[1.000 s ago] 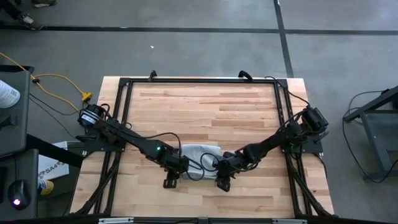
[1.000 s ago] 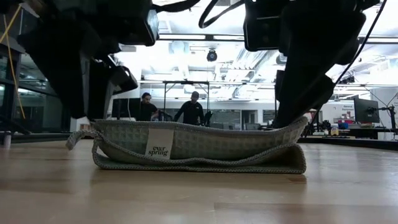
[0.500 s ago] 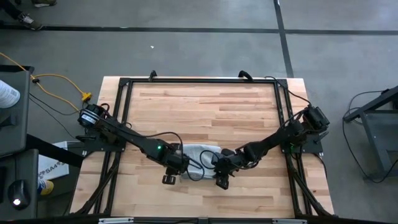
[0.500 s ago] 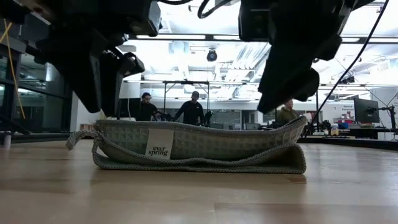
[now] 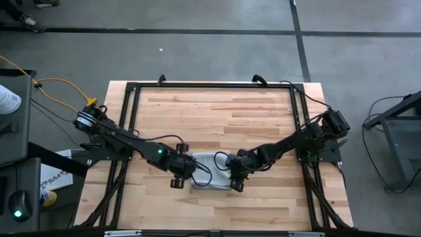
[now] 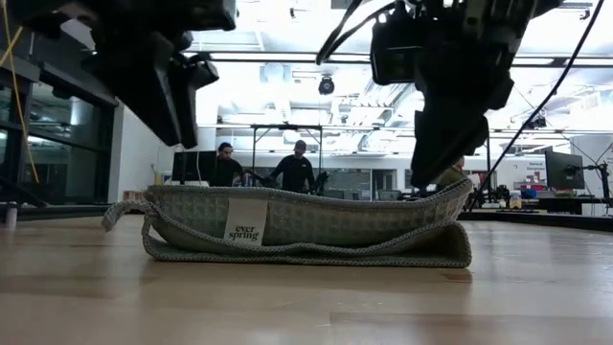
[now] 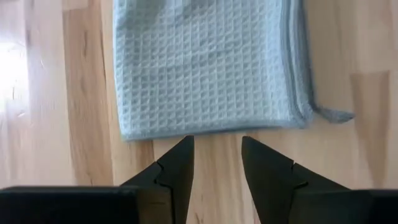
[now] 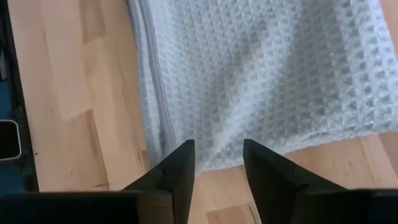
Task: Fold microfiber towels
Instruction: Fold the gray towel
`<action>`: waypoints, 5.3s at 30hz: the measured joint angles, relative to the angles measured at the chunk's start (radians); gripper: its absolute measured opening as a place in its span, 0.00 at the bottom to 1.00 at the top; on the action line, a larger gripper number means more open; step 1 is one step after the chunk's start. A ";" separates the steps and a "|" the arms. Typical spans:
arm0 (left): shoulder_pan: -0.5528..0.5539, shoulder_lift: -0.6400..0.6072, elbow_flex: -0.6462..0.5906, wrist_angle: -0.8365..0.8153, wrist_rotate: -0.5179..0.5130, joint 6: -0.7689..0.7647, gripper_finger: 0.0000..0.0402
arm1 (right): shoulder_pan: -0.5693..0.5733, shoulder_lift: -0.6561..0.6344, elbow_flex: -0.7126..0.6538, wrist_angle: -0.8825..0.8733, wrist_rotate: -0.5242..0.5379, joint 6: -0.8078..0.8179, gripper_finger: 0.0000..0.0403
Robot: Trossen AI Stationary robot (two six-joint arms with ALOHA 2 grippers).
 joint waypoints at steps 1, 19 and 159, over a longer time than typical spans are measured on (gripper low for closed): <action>0.000 -0.017 -0.021 0.019 -0.001 0.001 0.33 | 0.000 0.000 0.000 -0.001 0.000 -0.001 0.32; 0.001 -0.083 -0.279 0.575 0.083 0.161 0.33 | -0.038 0.001 -0.153 0.323 -0.020 0.058 0.31; 0.013 -0.010 -0.339 0.715 0.321 0.083 0.33 | -0.180 0.095 -0.161 0.678 -0.141 0.066 0.01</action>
